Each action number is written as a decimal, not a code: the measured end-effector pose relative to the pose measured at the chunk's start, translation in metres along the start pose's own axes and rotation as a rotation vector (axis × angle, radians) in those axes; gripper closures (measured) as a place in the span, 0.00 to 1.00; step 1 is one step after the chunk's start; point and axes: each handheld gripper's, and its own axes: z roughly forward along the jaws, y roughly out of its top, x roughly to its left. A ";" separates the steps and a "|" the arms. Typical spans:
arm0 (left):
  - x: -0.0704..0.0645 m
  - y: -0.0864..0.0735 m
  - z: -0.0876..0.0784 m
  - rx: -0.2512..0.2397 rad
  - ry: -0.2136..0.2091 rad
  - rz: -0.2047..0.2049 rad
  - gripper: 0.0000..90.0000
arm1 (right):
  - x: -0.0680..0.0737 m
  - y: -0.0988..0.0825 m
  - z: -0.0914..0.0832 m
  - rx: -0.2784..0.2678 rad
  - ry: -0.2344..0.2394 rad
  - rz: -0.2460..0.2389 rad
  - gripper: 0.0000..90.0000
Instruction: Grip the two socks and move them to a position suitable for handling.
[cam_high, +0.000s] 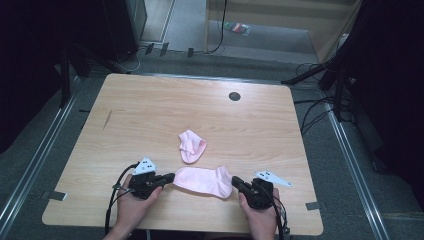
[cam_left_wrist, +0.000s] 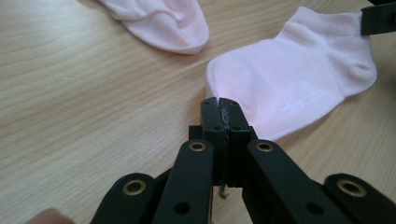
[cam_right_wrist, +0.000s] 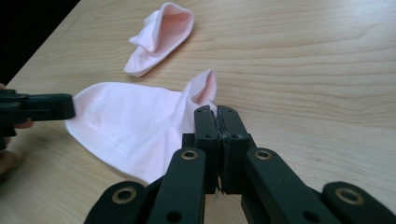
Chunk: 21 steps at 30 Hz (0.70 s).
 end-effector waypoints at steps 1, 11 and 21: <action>0.000 0.000 0.000 0.000 0.000 0.000 1.00 | 0.000 0.000 0.000 0.000 0.000 0.000 0.99; 0.015 -0.009 -0.029 0.005 0.037 -0.007 1.00 | -0.007 -0.001 -0.001 0.025 -0.050 -0.014 1.00; -0.006 -0.021 -0.015 0.054 -0.042 -0.019 1.00 | 0.008 -0.006 0.023 0.114 0.019 -0.062 1.00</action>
